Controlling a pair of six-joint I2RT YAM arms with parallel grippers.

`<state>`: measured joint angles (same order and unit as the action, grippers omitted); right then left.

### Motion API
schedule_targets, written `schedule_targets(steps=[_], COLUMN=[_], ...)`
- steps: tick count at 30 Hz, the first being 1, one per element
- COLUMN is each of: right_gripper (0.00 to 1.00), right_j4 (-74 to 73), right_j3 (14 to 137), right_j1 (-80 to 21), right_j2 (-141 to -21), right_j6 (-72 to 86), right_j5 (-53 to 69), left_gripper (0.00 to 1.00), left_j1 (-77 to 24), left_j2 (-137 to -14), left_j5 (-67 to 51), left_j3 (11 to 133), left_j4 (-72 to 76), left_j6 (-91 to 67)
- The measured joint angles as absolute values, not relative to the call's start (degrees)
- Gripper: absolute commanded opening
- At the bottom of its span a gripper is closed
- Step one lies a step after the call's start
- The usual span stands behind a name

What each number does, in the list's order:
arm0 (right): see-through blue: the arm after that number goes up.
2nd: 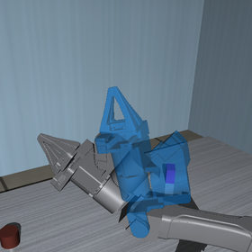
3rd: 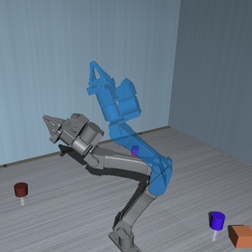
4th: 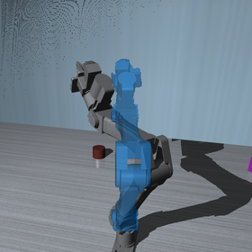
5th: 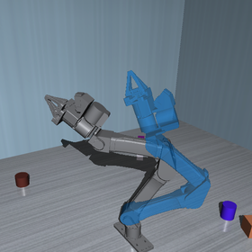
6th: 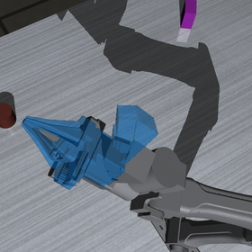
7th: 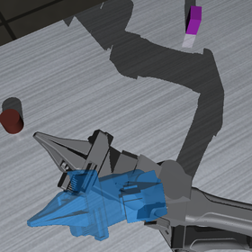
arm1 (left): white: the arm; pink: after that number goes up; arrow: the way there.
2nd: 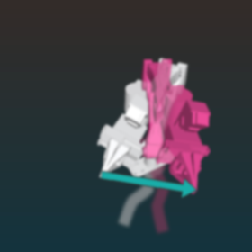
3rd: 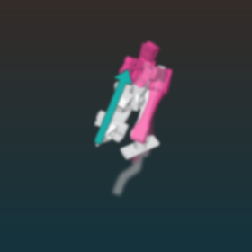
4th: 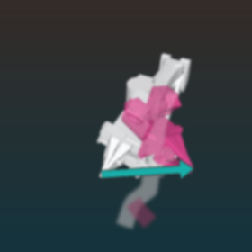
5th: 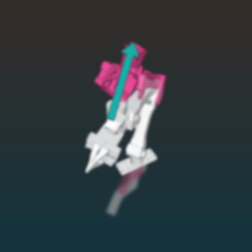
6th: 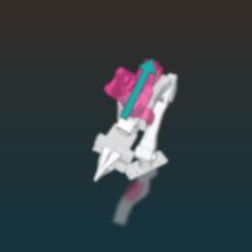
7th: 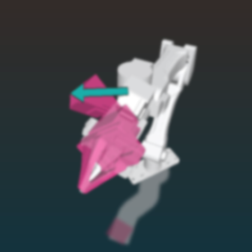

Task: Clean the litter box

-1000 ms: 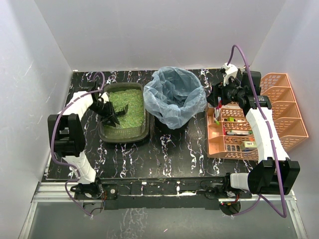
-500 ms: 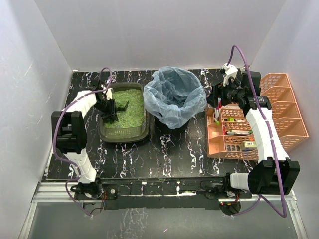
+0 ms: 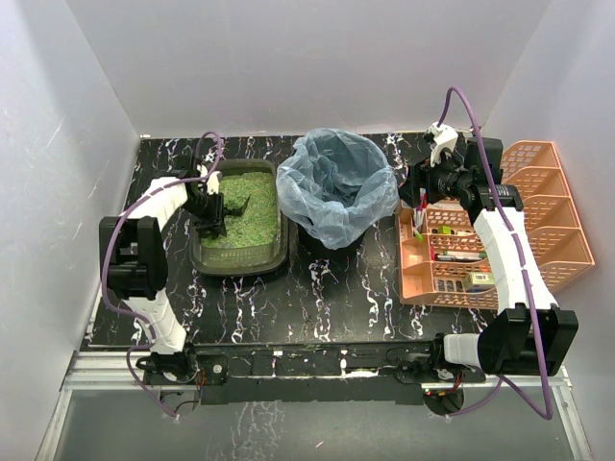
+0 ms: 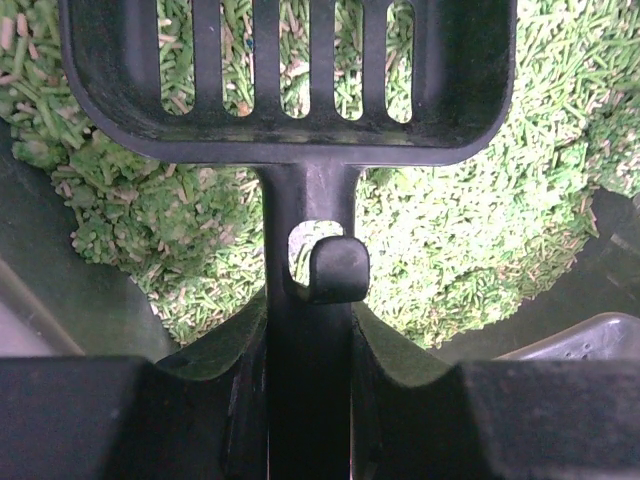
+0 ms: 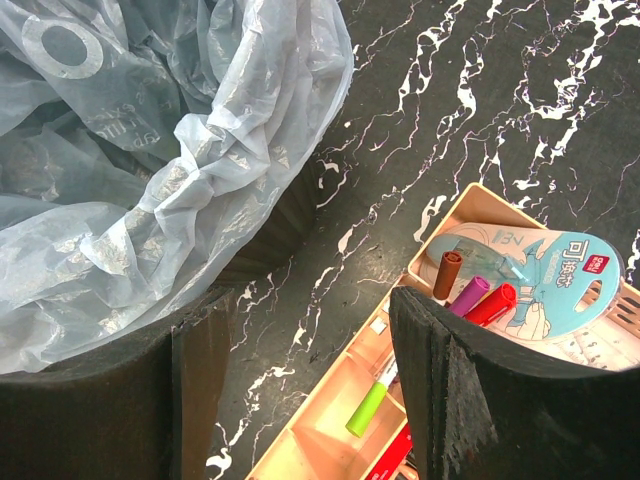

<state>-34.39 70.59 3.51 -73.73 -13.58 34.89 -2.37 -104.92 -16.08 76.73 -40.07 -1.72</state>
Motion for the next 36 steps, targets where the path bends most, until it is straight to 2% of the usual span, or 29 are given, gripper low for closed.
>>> schedule_targets(steps=[5, 14, 27, 36], right_gripper=[0.68, 0.68, 0.68, 0.68], right_j4=[-34.4, -34.4, -34.4, -34.4], right_j3=[70.6, 70.6, 70.6, 70.6], right_j1=[3.5, 3.5, 3.5, 3.5], right_j2=[-73.7, -73.7, -73.7, -73.8], right_j6=[-13.6, -13.6, -13.6, -13.6], right_j5=[34.9, 34.9, 35.1, 35.2], left_gripper=[0.00, 0.00, 0.00, 0.00], left_j1=[-2.5, -2.8, -2.5, -2.3], left_j2=[-103.4, -92.8, -79.5, -77.4], left_j5=[-15.6, -14.8, -17.4, -20.3], left_j3=[76.2, 67.7, 51.5, 49.6], left_j4=[-41.1, -38.1, -23.7, -21.9], left_j6=[0.5, 7.0, 11.3, 11.5])
